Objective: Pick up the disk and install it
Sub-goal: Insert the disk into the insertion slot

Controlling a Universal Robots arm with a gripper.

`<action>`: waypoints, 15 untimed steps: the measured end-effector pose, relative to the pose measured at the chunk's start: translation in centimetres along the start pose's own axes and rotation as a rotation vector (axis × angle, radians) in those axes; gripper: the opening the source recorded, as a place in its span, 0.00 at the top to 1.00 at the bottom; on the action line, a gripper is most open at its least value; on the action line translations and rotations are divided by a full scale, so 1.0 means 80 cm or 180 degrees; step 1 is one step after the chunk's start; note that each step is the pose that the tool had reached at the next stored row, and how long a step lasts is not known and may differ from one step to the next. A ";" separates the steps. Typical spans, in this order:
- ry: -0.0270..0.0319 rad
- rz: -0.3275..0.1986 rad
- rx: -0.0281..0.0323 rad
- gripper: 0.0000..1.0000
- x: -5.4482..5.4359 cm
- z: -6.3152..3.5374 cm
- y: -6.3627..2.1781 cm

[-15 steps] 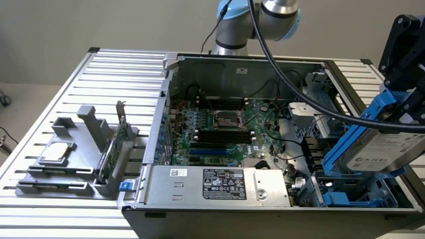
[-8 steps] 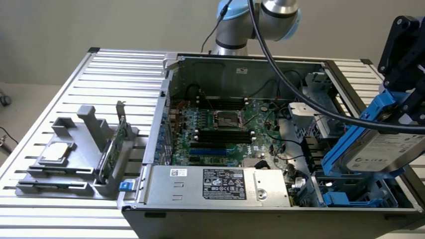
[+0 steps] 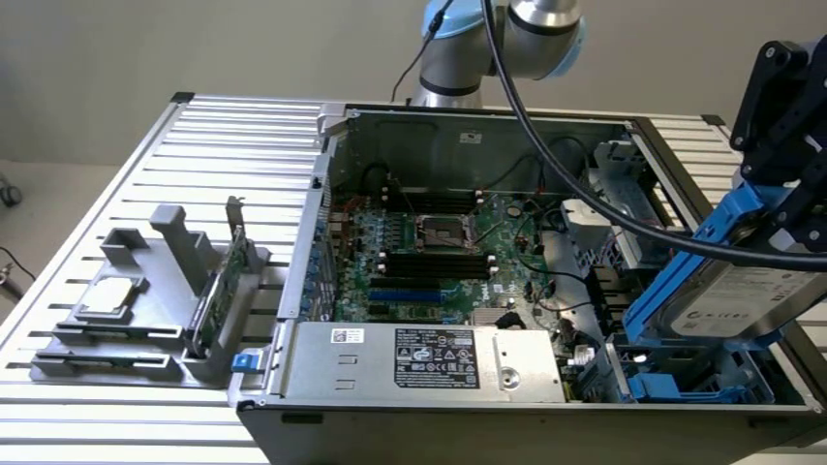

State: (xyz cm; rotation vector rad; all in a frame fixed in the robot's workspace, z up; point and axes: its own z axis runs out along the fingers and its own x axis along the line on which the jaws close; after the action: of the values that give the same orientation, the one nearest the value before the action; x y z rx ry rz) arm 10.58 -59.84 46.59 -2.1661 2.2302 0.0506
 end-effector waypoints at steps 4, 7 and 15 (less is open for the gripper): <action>-0.0001 -0.0011 0.0000 0.67 0.000 0.001 0.000; 0.0001 -0.0045 -0.0002 0.67 0.000 0.003 0.000; 0.0007 -0.0167 -0.0007 0.67 0.000 0.009 0.000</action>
State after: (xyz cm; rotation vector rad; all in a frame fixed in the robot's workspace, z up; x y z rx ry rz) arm 10.57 -59.84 45.89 -2.2255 2.1742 0.0496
